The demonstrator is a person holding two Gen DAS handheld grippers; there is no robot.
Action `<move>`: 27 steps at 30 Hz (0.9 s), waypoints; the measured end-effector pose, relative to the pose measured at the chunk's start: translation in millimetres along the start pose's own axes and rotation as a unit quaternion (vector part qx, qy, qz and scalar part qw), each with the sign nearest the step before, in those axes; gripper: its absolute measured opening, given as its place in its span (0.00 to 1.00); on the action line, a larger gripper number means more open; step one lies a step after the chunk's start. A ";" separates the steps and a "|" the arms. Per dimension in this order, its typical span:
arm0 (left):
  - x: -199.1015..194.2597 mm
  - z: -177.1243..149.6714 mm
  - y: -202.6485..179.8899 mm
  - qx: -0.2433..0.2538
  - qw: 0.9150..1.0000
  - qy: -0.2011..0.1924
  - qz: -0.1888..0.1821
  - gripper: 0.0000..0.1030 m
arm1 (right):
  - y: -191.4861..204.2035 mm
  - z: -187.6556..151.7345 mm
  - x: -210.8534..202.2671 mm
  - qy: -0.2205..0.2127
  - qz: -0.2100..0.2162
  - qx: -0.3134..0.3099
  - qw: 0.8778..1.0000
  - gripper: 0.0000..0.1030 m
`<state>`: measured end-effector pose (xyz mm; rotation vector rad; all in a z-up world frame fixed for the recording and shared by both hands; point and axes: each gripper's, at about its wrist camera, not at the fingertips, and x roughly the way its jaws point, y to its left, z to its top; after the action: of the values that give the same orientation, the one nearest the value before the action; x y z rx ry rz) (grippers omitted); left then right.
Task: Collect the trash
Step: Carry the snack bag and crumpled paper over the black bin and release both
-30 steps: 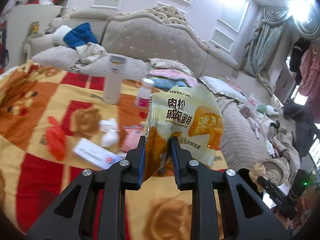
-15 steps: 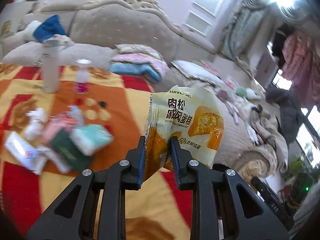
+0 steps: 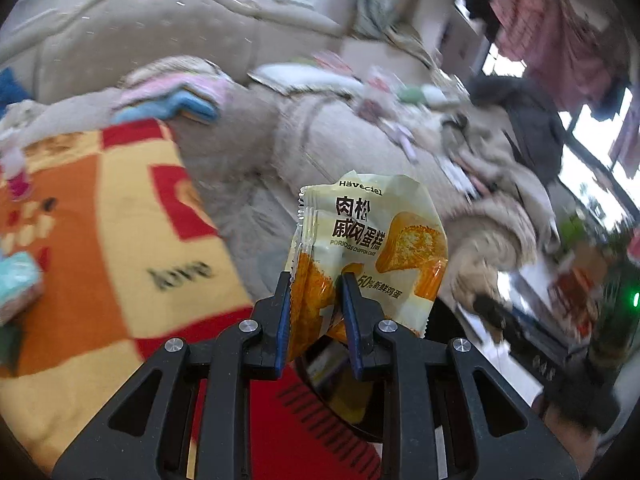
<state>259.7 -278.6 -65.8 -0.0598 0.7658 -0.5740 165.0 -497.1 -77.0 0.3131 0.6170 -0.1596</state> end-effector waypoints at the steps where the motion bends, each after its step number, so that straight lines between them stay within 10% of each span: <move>1: 5.9 -2.2 -0.8 0.002 1.000 0.010 0.001 0.21 | -1.5 -0.2 1.5 0.003 -0.003 -0.001 1.000 0.30; 27: 24.7 -7.3 0.1 0.010 0.998 0.044 -0.032 0.21 | 6.5 -10.9 25.6 0.050 -0.026 -0.019 0.998 0.30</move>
<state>269.1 -290.0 -86.8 -0.0401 0.8461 -0.6496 181.3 -488.7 -99.0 0.2693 0.7269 -0.1822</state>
